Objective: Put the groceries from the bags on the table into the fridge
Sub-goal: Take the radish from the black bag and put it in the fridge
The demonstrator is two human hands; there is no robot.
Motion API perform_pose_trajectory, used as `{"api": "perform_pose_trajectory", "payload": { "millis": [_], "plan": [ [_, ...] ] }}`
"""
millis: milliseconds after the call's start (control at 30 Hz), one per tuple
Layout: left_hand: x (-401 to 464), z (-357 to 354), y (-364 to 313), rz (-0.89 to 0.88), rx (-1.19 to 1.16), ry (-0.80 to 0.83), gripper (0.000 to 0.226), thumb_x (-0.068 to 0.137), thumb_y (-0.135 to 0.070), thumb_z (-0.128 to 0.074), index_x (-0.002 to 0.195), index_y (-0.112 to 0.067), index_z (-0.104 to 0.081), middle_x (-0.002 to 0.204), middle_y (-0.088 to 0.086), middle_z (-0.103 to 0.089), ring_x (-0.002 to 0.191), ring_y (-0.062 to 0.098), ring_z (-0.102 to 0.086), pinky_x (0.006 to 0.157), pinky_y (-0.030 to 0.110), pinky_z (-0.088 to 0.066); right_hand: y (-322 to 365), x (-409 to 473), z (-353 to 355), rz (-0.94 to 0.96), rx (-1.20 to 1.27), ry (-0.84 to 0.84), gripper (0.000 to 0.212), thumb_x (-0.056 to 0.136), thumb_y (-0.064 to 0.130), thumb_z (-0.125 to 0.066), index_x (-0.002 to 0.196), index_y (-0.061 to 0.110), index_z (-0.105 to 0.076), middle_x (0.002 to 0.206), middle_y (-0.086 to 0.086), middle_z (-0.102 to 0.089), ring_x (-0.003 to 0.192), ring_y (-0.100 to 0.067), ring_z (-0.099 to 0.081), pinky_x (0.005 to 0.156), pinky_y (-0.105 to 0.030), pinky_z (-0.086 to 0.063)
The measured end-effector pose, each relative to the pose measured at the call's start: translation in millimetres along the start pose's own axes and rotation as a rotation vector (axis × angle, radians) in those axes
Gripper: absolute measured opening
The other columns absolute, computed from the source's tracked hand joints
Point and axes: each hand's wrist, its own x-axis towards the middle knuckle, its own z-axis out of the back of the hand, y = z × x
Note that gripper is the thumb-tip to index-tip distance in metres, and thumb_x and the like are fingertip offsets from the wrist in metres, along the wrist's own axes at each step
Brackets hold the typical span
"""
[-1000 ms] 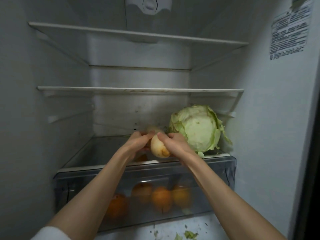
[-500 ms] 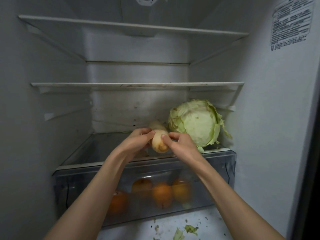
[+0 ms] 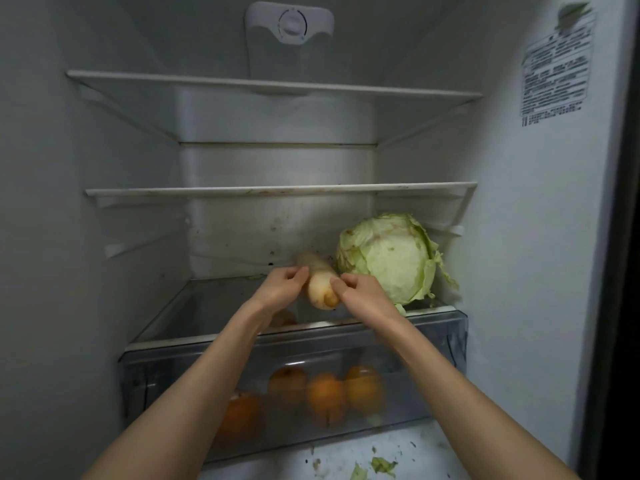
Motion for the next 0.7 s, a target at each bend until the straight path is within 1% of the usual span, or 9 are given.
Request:
{"api": "perform_pose_trajectory", "payload": {
  "millis": [33, 67, 100, 167, 233, 333, 433, 533, 700],
  "plan": [
    [-4.4, 0.2, -3.8, -0.038, 0.021, -0.036, 0.033, 0.099, -0.022, -0.043, 0.121, -0.004, -0.059, 0.095, -0.002, -0.057, 0.077, 0.003, -0.051, 0.065, 0.007, -0.040, -0.2, -3.7, 3.5, 0.013, -0.064, -0.024, 0.040, 0.096, 0.028, -0.047, 0.126, 0.003, -0.056, 0.123, -0.013, -0.061, 0.118, -0.027, -0.054, 0.096, -0.030, -0.040],
    [-9.6, 0.9, -7.2, -0.076, 0.070, -0.053, 0.033, 0.098, -0.022, -0.044, 0.121, -0.004, -0.059, 0.099, -0.002, -0.059, 0.086, 0.006, -0.055, 0.066, 0.003, -0.040, -0.1, -7.8, 7.5, 0.035, -0.131, -0.047, 0.045, 0.096, 0.030, -0.047, 0.132, 0.004, -0.050, 0.131, -0.013, -0.057, 0.124, -0.028, -0.050, 0.101, -0.030, -0.037],
    [-15.6, 2.4, -10.1, -0.121, 0.146, -0.061, 0.034, 0.097, -0.023, -0.046, 0.124, -0.006, -0.057, 0.110, -0.002, -0.061, 0.102, 0.010, -0.057, 0.077, 0.004, -0.040, -0.2, -12.5, 12.0, 0.073, -0.192, -0.064, 0.048, 0.096, 0.031, -0.046, 0.135, 0.005, -0.047, 0.135, -0.014, -0.054, 0.127, -0.029, -0.047, 0.103, -0.031, -0.036],
    [-31.3, 8.4, -15.0, -0.214, 0.416, -0.073, 0.043, 0.096, -0.030, -0.047, 0.135, -0.012, -0.047, 0.136, 0.003, -0.051, 0.130, 0.018, -0.043, 0.103, 0.020, -0.031, -0.9, -23.0, 21.8, 0.159, -0.289, -0.090, 0.048, 0.096, 0.031, -0.046, 0.136, 0.005, -0.045, 0.134, -0.016, -0.053, 0.126, -0.032, -0.047, 0.101, -0.032, -0.037],
    [-55.0, 12.9, -20.7, -0.278, 0.664, -0.127, 0.051, 0.096, -0.035, -0.045, 0.143, -0.020, -0.035, 0.151, 0.006, -0.032, 0.141, 0.022, -0.024, 0.113, 0.033, -0.021, -4.1, -36.0, 30.9, 0.250, -0.365, -0.106, 0.050, 0.097, 0.030, -0.046, 0.140, 0.006, -0.039, 0.138, -0.017, -0.049, 0.127, -0.032, -0.044, 0.103, -0.035, -0.035],
    [-102.7, 11.4, -26.1, -0.319, 0.891, -0.239, 0.057, 0.095, -0.041, -0.041, 0.147, -0.027, -0.023, 0.157, 0.003, -0.014, 0.145, 0.024, -0.004, 0.116, 0.046, -0.011, -14.0, -60.1, 37.7, 0.377, -0.446, -0.093, 0.058, 0.096, 0.033, -0.044, 0.146, 0.010, -0.026, 0.150, -0.013, -0.033, 0.138, -0.026, -0.031, 0.114, -0.038, -0.025],
    [-155.9, -2.5, -21.8, -0.270, 1.013, -0.285, 0.059, 0.095, -0.044, -0.039, 0.148, -0.030, -0.017, 0.158, 0.001, -0.003, 0.145, 0.023, 0.009, 0.115, 0.046, 0.001, -26.4, -95.2, 36.6, 0.453, -0.539, -0.051, 0.064, 0.096, 0.043, -0.040, 0.150, 0.019, -0.016, 0.158, -0.006, -0.013, 0.146, -0.020, -0.011, 0.118, -0.045, -0.011],
    [-213.5, -18.7, -12.9, -0.193, 1.043, -0.319, 0.062, 0.091, -0.052, -0.028, 0.148, -0.030, -0.017, 0.158, 0.001, -0.004, 0.145, 0.024, 0.009, 0.115, 0.047, 0.003, -40.5, -141.9, 34.5, 0.486, -0.583, 0.031, 0.066, 0.096, 0.047, -0.038, 0.151, 0.026, -0.009, 0.160, -0.002, 0.001, 0.147, -0.019, 0.002, 0.117, -0.049, -0.001],
    [-314.5, -27.0, -4.6, -0.009, 1.000, -0.325, 0.073, 0.081, -0.061, -0.010, 0.148, -0.032, -0.012, 0.158, -0.002, -0.002, 0.143, 0.019, 0.014, 0.115, 0.045, 0.005, -55.3, -217.2, 25.3, 0.511, -0.527, 0.176, 0.068, 0.095, 0.050, -0.036, 0.150, 0.030, -0.001, 0.159, 0.001, 0.007, 0.146, -0.018, 0.008, 0.116, -0.049, 0.003]
  ]
}}
